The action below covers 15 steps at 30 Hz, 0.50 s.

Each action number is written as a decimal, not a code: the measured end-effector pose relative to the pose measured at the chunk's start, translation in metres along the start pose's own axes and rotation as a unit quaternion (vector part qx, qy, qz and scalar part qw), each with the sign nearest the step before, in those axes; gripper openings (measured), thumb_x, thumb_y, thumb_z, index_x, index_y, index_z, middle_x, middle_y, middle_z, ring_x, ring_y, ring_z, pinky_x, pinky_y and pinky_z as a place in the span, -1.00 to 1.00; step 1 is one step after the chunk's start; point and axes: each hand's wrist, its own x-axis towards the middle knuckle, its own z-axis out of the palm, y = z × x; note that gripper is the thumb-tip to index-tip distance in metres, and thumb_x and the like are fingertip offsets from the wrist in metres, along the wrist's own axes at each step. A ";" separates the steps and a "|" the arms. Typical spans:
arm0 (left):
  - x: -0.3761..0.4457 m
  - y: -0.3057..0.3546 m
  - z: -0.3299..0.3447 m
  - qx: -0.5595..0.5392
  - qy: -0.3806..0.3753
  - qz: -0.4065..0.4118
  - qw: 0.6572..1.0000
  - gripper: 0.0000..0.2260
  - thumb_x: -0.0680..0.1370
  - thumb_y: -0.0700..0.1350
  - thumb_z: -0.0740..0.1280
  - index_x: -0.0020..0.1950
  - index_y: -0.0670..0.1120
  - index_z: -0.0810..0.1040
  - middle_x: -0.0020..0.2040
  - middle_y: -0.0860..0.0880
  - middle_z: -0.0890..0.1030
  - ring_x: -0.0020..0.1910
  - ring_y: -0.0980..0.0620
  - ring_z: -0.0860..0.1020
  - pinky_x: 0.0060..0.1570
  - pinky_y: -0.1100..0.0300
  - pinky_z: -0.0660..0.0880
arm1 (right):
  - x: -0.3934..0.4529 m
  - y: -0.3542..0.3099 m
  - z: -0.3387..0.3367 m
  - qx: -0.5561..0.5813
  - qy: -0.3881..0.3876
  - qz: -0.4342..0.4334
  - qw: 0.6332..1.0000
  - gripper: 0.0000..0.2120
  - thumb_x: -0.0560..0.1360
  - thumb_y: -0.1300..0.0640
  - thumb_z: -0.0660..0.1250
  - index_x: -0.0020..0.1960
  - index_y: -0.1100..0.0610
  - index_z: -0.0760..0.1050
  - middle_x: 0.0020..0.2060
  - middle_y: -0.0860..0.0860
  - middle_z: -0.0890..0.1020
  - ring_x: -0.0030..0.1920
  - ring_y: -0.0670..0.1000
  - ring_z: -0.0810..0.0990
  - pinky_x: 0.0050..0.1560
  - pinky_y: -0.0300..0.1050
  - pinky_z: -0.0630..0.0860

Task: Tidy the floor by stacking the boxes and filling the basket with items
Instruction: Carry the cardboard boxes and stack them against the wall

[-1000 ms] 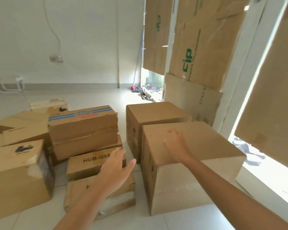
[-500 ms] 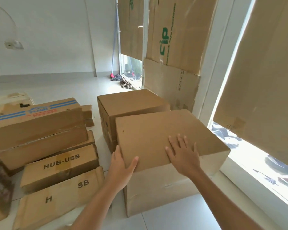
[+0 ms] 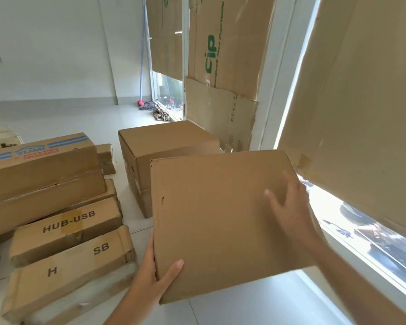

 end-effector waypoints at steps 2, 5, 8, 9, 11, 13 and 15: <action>-0.009 0.000 -0.005 0.016 -0.005 -0.005 1.000 -0.22 0.38 -0.04 0.38 0.46 0.19 -0.01 0.22 0.30 0.38 0.09 0.35 0.49 -0.12 0.49 0.48 | 0.040 0.000 -0.018 0.001 -0.012 0.052 0.999 -0.26 0.49 -0.09 0.31 0.53 0.10 0.04 0.46 0.15 0.19 0.46 0.17 0.16 0.42 0.11 0.18; -0.017 0.001 -0.018 0.052 -0.020 -0.031 0.998 -0.19 0.37 -0.01 0.42 0.45 0.16 -0.01 0.16 0.35 0.34 0.05 0.38 0.46 -0.13 0.51 0.46 | 0.078 0.002 -0.036 0.061 -0.070 0.111 0.989 -0.19 0.48 -0.16 0.30 0.55 -0.01 -0.08 0.51 0.08 0.10 0.49 0.15 0.12 0.42 0.06 0.15; -0.020 0.012 -0.035 0.118 -0.058 -0.058 0.990 -0.12 0.30 0.07 0.49 0.45 0.13 0.01 0.21 0.24 0.37 0.05 0.35 0.43 -0.07 0.43 0.47 | 0.086 0.017 -0.045 0.111 -0.105 0.164 0.974 -0.25 0.43 -0.28 0.29 0.50 -0.02 0.14 0.44 0.02 0.30 0.40 0.08 0.33 0.32 -0.04 0.29; -0.021 0.021 -0.039 0.146 -0.077 -0.063 0.984 -0.09 0.22 0.20 0.50 0.40 0.18 0.03 0.26 0.19 0.38 0.08 0.32 0.44 -0.05 0.42 0.47 | 0.085 0.021 -0.046 0.108 -0.104 0.173 0.974 -0.31 0.40 -0.31 0.29 0.42 0.00 0.31 0.36 0.01 0.42 0.31 0.06 0.43 0.25 -0.07 0.36; -0.019 0.043 -0.040 0.153 -0.081 -0.069 0.983 -0.22 0.26 0.23 0.46 0.33 0.23 0.07 0.24 0.25 0.39 0.05 0.30 0.46 -0.11 0.43 0.50 | 0.079 0.027 -0.047 0.104 -0.089 0.173 0.975 -0.44 0.38 -0.33 0.30 0.13 0.09 0.54 0.09 0.00 0.59 0.04 0.01 0.54 -0.01 -0.12 0.44; -0.008 0.070 -0.036 0.148 -0.042 -0.054 0.987 -0.35 0.43 0.18 0.34 0.41 0.18 0.09 0.20 0.31 0.36 0.04 0.28 0.45 -0.12 0.44 0.48 | 0.072 0.029 -0.050 0.111 -0.077 0.165 0.977 -0.49 0.39 -0.30 0.32 -0.08 0.19 0.52 -0.15 0.01 0.56 -0.18 -0.01 0.48 -0.23 -0.15 0.35; 0.011 0.095 -0.036 0.171 -0.015 -0.025 0.985 -0.18 0.34 0.40 0.27 0.49 0.11 0.09 0.34 0.20 0.35 0.21 0.15 0.44 0.11 0.29 0.45 | 0.063 0.028 -0.056 0.145 -0.070 0.150 0.975 -0.60 0.44 -0.25 0.30 -0.19 0.12 0.49 -0.20 0.01 0.51 -0.23 -0.01 0.44 -0.25 -0.15 0.30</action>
